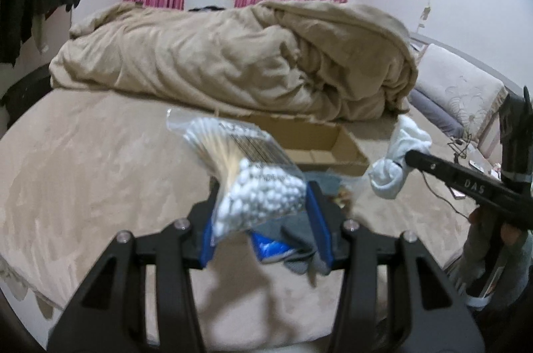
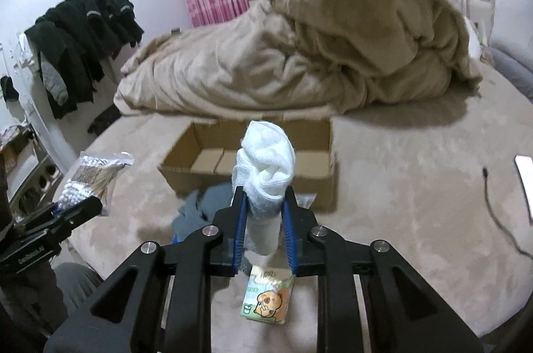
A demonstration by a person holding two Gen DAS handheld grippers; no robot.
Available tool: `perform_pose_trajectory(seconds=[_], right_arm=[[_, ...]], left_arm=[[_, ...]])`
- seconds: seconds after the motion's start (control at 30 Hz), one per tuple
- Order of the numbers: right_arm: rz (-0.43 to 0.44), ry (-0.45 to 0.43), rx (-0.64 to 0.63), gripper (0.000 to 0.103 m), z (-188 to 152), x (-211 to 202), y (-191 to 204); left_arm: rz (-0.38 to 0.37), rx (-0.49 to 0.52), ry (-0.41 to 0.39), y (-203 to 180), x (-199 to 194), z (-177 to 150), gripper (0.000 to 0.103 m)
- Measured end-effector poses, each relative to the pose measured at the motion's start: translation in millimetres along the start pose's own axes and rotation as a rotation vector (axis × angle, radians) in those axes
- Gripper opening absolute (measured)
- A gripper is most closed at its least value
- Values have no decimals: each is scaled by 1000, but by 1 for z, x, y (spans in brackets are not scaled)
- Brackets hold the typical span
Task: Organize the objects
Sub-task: 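Grasp the cotton swab bag with the left tool while the right tool grasps the white sock, then lower the swab bag and white sock into the cardboard box and open both tools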
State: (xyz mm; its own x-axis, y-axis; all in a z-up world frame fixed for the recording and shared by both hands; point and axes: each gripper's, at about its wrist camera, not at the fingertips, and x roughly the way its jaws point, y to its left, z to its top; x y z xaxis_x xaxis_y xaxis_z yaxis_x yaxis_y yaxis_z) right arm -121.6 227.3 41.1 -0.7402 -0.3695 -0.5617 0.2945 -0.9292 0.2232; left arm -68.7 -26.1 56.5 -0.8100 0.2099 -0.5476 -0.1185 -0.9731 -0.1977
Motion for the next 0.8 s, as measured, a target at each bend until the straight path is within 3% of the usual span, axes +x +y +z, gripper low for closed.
perform_pose_trajectory(seconds=[0.17,0.33,0.53,0.8], right_arm=[[-4,-57,-36,22,27,-16,-2],[-29,-75,-96,22,50,-3,-5],[-29,-3,-116,22,63,46,-21],[-10,125,-105,22,52,116,-32]], left_arm=[[-41,34,-14,-20,8,19,49],[-55,76,-37,-36,34,41,49],[-81,93,10,-42,96,54,49],[-90,102,120,-44,179,52,49]])
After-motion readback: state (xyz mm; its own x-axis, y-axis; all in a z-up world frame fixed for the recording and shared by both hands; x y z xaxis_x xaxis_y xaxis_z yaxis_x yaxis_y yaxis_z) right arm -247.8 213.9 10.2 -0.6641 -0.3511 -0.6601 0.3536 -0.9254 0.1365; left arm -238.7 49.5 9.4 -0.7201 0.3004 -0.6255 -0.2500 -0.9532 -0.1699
